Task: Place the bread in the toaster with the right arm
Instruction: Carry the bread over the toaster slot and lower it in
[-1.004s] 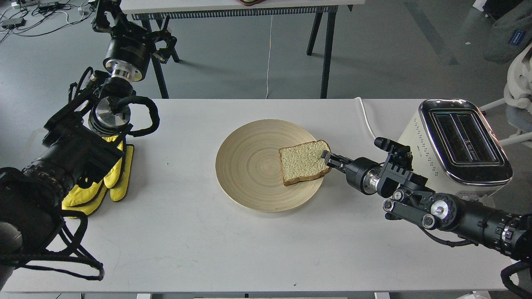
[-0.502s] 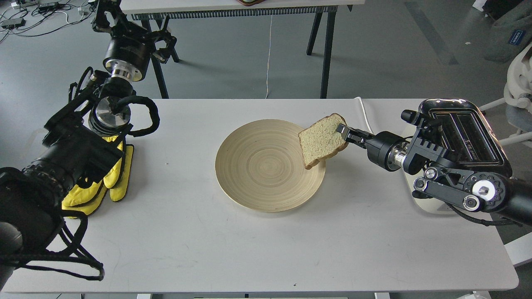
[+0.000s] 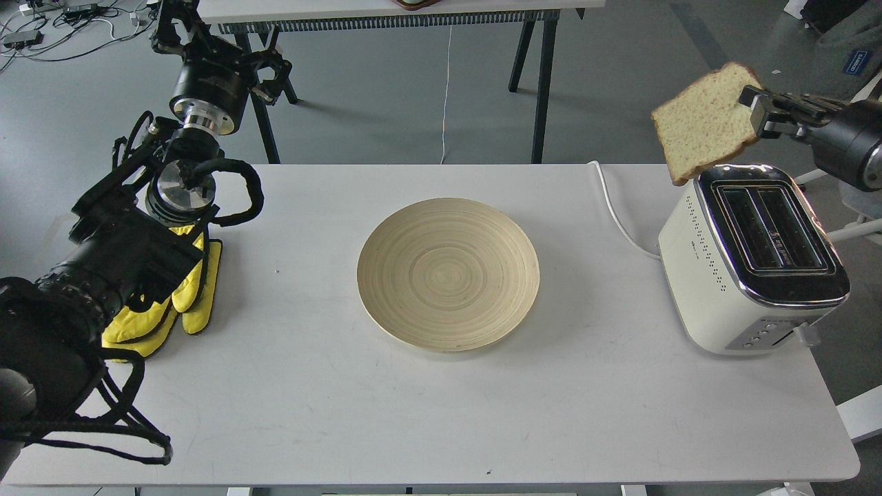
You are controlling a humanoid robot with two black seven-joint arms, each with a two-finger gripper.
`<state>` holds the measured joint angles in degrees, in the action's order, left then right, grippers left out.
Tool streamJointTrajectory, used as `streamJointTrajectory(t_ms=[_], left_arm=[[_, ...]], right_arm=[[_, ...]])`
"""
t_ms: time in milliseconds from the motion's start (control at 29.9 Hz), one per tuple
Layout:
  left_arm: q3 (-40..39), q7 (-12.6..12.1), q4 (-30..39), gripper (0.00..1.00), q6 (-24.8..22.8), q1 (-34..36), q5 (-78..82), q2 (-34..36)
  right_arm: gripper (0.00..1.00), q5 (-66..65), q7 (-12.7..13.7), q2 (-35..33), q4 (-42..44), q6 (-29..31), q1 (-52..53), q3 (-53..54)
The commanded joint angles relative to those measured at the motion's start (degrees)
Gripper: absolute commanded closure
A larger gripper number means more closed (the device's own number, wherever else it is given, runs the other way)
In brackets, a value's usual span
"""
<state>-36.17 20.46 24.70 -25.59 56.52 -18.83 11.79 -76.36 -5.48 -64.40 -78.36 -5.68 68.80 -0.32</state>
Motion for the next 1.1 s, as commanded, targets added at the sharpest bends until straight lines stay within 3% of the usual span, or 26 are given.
streamJointTrajectory(t_ms=[0,268,569,1071], left_arm=[[0.0,0.0,0.0,0.0,0.0,0.0,0.0,0.0],[0.0,0.0,0.0,0.0,-0.1,-0.1,0.0,0.0],[0.0,0.0,0.0,0.0,-0.1,0.0,0.0,0.0],[0.0,0.0,0.0,0.0,0.0,0.0,0.0,0.0]], right_arm=[[0.96,-2.0,0.3,-5.4,-2.1,3.2,0.0,0.1],[0.96,-4.4,3.0,-11.6,-5.8,9.8,-0.6,0.1],[0.96,-4.3,5.7,-11.9,-5.8,10.3,-1.8,0.0],[0.96,-3.3,5.8,-11.1,-5.9,10.3,-4.2,0.4]])
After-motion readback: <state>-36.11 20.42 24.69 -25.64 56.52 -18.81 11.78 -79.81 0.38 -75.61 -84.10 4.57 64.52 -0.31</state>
